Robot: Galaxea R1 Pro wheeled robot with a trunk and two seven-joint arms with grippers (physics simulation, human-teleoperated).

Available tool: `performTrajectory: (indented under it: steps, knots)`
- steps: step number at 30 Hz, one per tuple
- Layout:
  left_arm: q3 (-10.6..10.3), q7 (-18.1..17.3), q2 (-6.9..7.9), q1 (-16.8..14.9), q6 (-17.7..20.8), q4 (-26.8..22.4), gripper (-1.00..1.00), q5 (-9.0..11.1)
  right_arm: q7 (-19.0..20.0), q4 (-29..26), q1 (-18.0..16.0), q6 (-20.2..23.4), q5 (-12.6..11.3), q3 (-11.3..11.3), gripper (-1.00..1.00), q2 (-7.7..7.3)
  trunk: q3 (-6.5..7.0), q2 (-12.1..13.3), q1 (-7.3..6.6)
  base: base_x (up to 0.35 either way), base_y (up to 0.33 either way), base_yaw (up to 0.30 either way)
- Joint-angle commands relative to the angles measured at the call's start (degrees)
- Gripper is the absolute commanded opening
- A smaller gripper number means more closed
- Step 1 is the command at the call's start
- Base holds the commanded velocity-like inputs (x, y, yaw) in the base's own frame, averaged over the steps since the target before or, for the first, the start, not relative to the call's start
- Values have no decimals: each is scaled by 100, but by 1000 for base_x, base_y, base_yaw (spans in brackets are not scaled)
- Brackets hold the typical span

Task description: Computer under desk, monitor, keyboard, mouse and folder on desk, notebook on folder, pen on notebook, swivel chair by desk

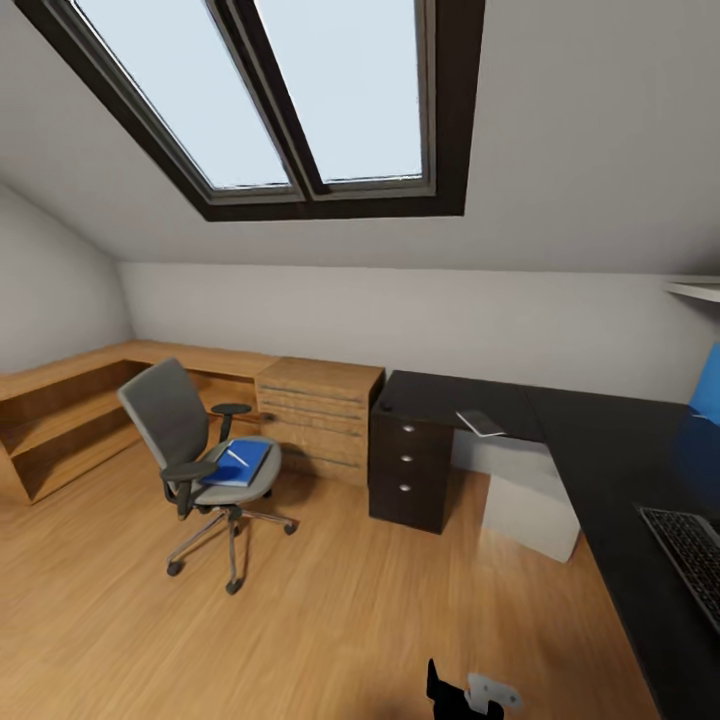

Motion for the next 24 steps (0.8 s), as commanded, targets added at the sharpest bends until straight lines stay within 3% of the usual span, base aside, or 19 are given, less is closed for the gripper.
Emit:
performTrajectory:
  steps: [1, 14, 21, 24]
  knots:
    - [-48, 33, 5, -5, -58, -4, 100, 52, -5, 12, -7, -25, -7, 2, 100, 1, 17, 37, -18, 330, -129, 192]
    - [-78, 33, 5, -5, -206, 84, 100, 50, 2, 4, -2, -16, -7, -6, 100, -40, 266, 558, -304, 329, -139, 45]
    - [-86, 33, 5, -5, -211, 96, 100, 46, 4, 4, 32, -16, -7, 0, 100, -43, 392, 839, -458, 332, -18, 0]
    - [-87, 33, 5, -5, -211, 101, 100, 46, 4, 4, 36, -16, -7, 2, 100, -43, 392, 839, -458, 334, -1, 0]
